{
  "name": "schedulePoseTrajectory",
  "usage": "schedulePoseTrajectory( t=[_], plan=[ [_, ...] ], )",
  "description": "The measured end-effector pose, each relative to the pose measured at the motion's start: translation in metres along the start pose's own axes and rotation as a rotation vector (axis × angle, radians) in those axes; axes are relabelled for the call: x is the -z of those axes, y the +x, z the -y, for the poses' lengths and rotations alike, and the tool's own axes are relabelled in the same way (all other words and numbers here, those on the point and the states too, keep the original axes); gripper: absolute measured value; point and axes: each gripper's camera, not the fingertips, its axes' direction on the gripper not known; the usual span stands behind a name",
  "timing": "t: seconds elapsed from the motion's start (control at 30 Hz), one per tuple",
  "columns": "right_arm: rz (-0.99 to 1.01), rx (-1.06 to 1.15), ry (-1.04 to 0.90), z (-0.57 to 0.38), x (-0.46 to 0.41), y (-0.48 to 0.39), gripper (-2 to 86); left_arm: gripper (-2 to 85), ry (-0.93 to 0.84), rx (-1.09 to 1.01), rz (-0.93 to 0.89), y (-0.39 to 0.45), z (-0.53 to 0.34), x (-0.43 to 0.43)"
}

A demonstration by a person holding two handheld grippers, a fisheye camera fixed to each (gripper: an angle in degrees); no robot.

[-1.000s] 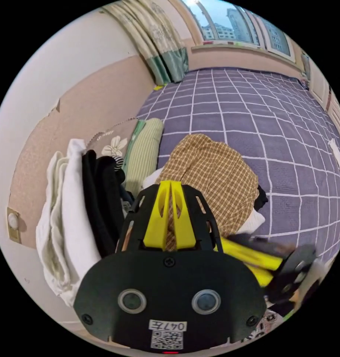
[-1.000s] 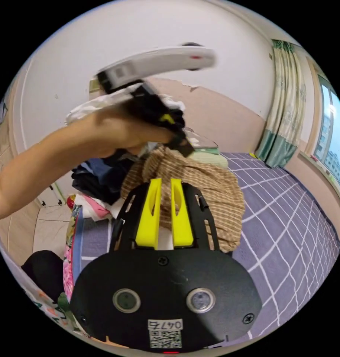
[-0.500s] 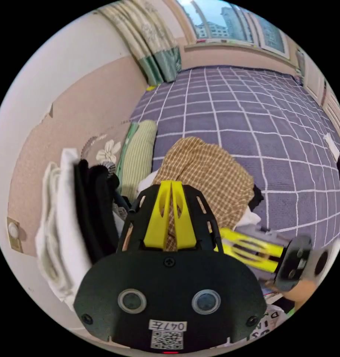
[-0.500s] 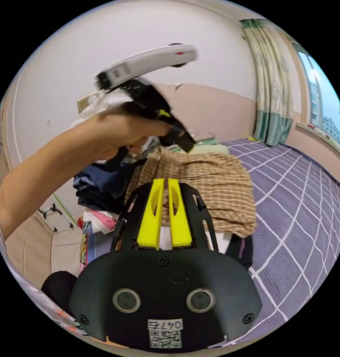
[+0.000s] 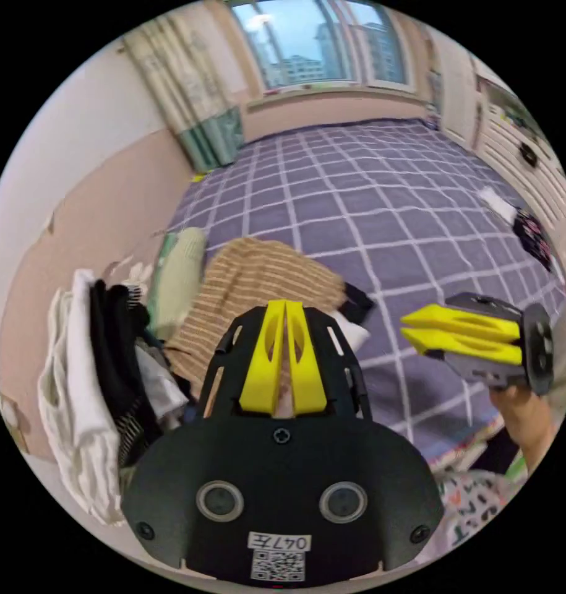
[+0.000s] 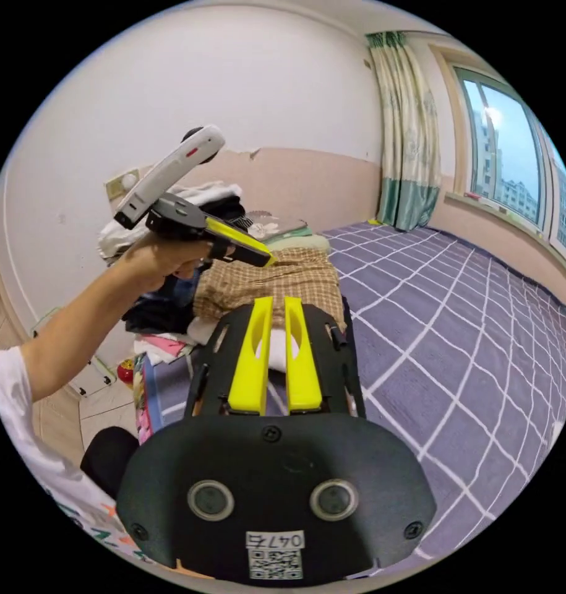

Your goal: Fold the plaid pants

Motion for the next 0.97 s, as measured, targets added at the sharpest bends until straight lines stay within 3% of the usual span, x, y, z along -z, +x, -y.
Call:
schedulePoseTrajectory(
  t=[0.17, 0.33, 0.47, 0.97],
  plan=[
    [-0.072, -0.098, -0.04, -0.122, 0.13, -0.021, -1.0, -0.8, 0.023, -0.254, -0.462, 0.122, -0.096, 0.016],
    [-0.362, -0.17, -0.212, -0.29, 0.223, -0.068, 0.1, -0.8, -0.003, -0.286, -0.565, 0.237, -0.19, -0.017],
    [-0.321, -0.255, -0.281, -0.356, 0.274, -0.071, 1.4, -0.8, -0.076, -0.305, -0.722, 0.313, -0.221, -0.035],
    [-0.456, -0.504, -0.042, -0.466, 0.517, -0.019, 0.9, 0.9, -0.037, -0.601, -0.768, 0.487, -0.212, -0.025]
  ],
)
